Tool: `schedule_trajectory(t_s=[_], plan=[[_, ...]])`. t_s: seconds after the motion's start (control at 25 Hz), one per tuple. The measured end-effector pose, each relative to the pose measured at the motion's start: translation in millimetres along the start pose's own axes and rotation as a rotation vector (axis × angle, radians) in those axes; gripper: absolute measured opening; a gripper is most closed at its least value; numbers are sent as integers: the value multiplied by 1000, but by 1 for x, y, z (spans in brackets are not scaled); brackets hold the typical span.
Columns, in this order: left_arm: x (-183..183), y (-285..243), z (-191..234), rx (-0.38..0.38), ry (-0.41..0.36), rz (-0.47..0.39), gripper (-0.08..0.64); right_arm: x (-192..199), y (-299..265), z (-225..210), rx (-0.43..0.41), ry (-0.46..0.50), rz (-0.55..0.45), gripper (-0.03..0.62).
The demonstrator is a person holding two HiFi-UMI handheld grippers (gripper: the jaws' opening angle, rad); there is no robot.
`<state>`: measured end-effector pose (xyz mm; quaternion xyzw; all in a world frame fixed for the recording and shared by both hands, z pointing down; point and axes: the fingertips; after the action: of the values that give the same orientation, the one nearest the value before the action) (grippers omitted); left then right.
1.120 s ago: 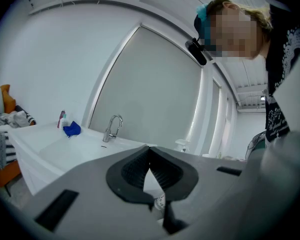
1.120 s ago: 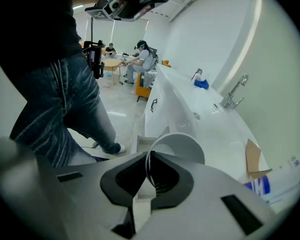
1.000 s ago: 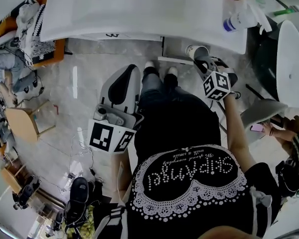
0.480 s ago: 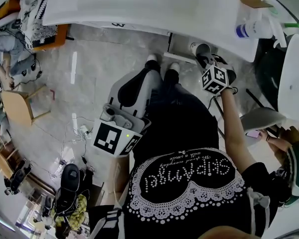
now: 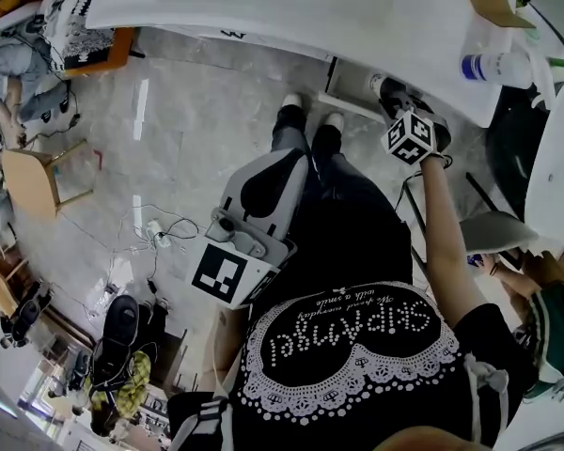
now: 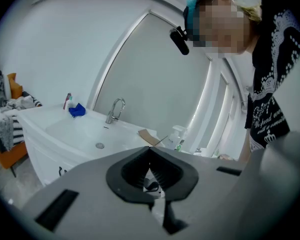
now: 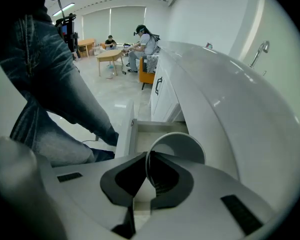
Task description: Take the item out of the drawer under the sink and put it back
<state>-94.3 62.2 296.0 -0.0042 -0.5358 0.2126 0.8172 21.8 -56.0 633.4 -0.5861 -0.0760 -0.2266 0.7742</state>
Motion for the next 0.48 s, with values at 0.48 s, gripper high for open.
schedule_trajectory(t_s=[0.48], plan=[[15,-4,-17,-1,7,38,5,9,-33,7,-35,-42,49,25]])
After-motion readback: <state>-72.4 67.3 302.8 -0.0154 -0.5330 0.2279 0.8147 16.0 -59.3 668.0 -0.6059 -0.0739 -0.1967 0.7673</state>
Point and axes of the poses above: the fingertips, and each gripper's own axes: y backward along the fingers, z to its left, x out of its underside, and after that the axes turned 10 degrees about x, right-handed
